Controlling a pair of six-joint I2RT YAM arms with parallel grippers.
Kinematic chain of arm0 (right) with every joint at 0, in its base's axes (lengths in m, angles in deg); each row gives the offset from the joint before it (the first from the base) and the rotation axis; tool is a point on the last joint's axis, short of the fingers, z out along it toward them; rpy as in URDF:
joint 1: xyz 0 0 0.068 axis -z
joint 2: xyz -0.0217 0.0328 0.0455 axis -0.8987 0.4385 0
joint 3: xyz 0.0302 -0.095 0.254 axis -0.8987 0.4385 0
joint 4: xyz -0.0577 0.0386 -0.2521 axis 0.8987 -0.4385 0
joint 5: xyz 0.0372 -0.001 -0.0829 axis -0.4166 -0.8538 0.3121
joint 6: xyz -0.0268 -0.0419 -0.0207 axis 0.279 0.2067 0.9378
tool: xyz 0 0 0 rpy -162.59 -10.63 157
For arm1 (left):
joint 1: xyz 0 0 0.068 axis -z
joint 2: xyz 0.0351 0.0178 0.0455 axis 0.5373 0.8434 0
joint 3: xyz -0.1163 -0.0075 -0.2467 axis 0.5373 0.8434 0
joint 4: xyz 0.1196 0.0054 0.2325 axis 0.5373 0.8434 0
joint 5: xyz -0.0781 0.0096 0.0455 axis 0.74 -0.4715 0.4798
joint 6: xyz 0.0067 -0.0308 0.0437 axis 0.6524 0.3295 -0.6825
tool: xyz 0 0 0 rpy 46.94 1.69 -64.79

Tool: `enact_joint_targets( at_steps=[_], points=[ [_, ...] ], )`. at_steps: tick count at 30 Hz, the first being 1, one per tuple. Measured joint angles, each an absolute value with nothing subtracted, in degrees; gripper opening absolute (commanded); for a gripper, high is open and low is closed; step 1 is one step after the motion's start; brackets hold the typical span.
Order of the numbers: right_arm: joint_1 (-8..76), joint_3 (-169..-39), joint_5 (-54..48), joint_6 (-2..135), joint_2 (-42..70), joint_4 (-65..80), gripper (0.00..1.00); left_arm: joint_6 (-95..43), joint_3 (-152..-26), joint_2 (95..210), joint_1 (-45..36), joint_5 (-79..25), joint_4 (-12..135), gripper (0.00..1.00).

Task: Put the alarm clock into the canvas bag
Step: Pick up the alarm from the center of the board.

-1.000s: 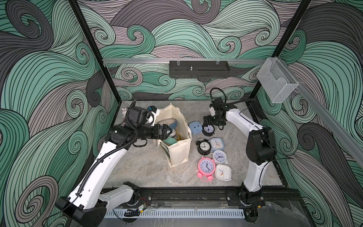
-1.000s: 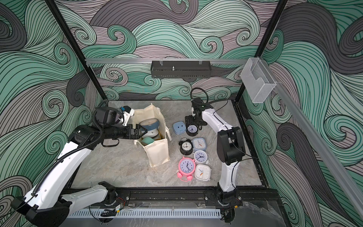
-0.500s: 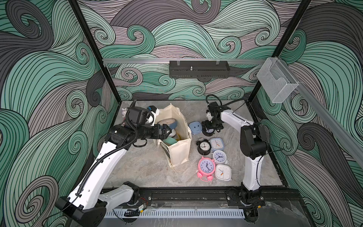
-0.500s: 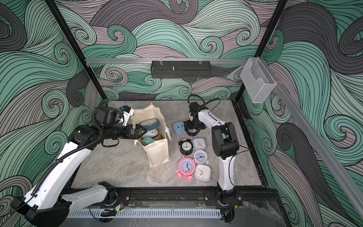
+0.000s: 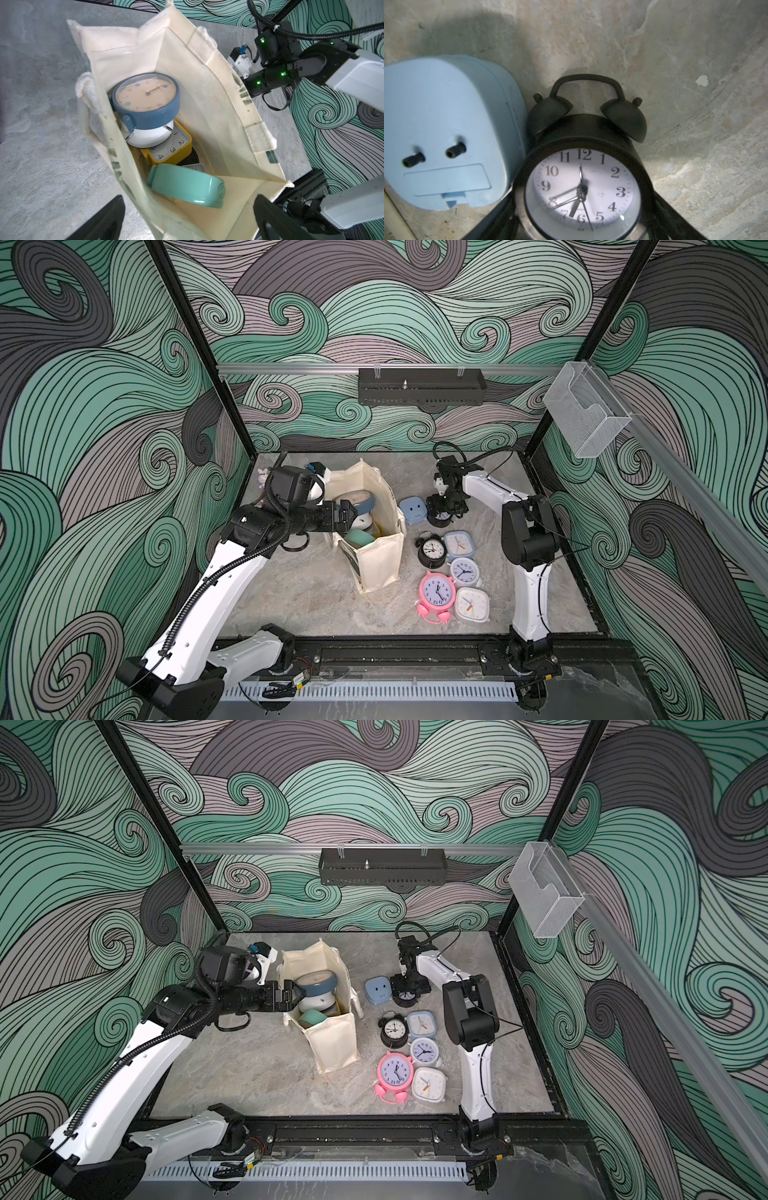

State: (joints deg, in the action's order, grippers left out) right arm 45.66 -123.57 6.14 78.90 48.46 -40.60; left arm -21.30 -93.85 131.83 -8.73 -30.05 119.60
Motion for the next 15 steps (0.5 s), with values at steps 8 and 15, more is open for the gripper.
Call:
enact_joint_targets(
  at_steps=[8,15],
  points=[
    [45.82,-121.87,6.23,78.73,45.92,-39.98,0.63,-18.15,-93.91,129.87,-8.73,-31.16,117.96,0.99],
    [46.01,-119.79,6.4,78.05,31.95,-37.82,0.57,-18.64,-96.06,130.83,-8.73,-27.41,116.02,0.96]
  ],
)
